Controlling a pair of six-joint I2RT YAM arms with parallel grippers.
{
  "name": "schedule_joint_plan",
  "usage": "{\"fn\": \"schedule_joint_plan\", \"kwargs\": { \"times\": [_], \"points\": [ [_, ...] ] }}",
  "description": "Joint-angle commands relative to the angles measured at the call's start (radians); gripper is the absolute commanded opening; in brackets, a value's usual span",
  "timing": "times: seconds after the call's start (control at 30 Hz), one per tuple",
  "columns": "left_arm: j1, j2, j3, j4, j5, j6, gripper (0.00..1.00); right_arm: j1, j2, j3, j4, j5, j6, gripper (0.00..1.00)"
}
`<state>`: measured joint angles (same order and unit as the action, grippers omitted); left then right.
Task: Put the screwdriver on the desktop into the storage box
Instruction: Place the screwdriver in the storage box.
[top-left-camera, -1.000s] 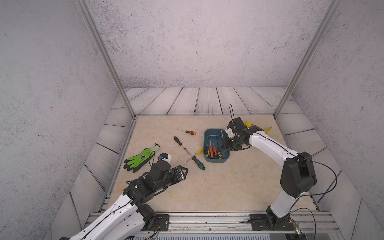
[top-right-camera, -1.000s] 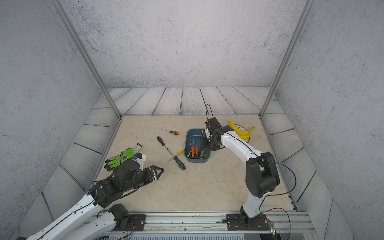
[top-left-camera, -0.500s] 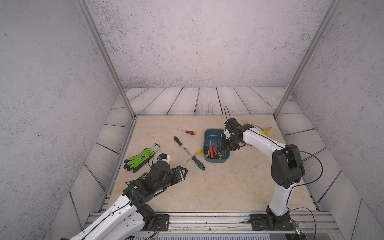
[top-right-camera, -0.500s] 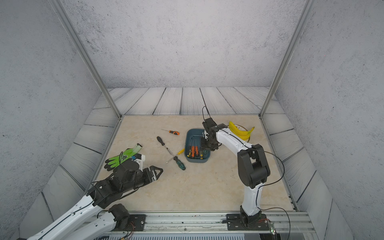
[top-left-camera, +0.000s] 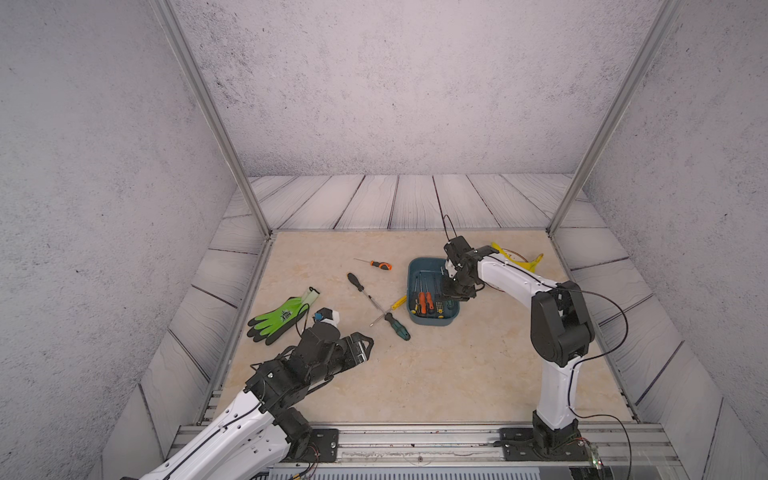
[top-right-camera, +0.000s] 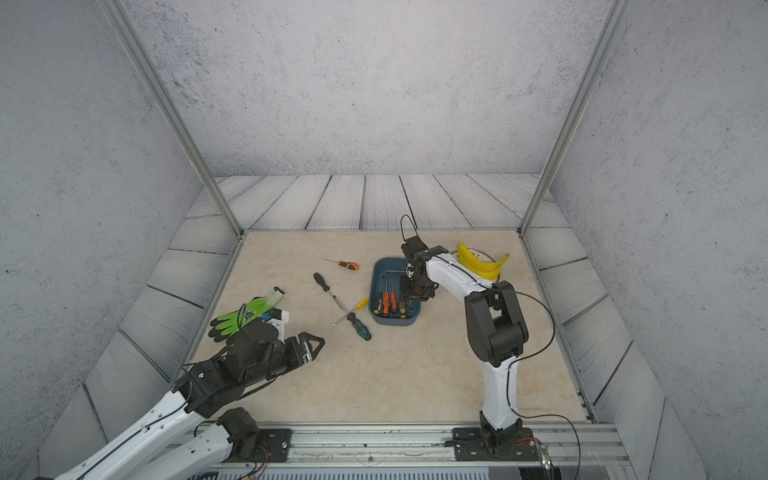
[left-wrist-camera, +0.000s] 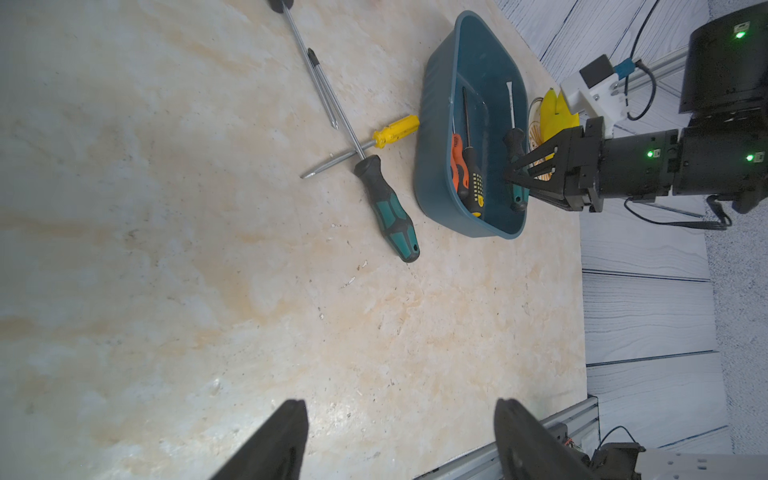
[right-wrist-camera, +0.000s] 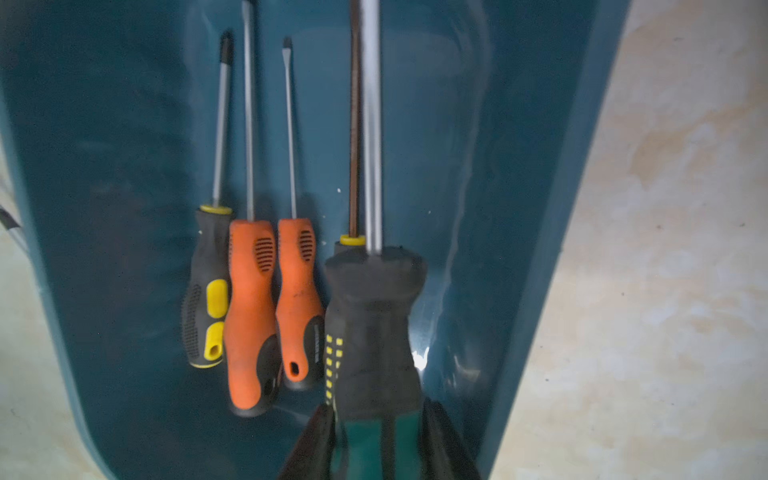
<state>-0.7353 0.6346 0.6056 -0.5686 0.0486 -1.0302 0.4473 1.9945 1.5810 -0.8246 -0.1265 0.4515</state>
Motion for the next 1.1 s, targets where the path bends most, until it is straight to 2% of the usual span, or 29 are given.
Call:
{"fn": "schedule_joint_plan", "kwargs": {
  "times": [0.0,0.4,0.83,1.07],
  "points": [
    [0.005,-0.018,-0.014,-0.018,-0.018,-0.004,0.76,-0.003,0.025,0.034,-0.036,0.026,-0.005,0.13],
    [0.005,-0.023,-0.021,-0.02,-0.019,-0.005,0.76,0.003,0.096,0.086,-0.08,0.066,0.021,0.2],
    [0.007,-0.024,-0.023,-0.019,-0.019,0.001,0.76,0.015,0.127,0.117,-0.113,0.105,0.034,0.4],
    [0.007,-0.015,-0.021,-0.016,-0.015,0.001,0.76,0.024,0.116,0.137,-0.121,0.1,0.034,0.42]
  ]
}}
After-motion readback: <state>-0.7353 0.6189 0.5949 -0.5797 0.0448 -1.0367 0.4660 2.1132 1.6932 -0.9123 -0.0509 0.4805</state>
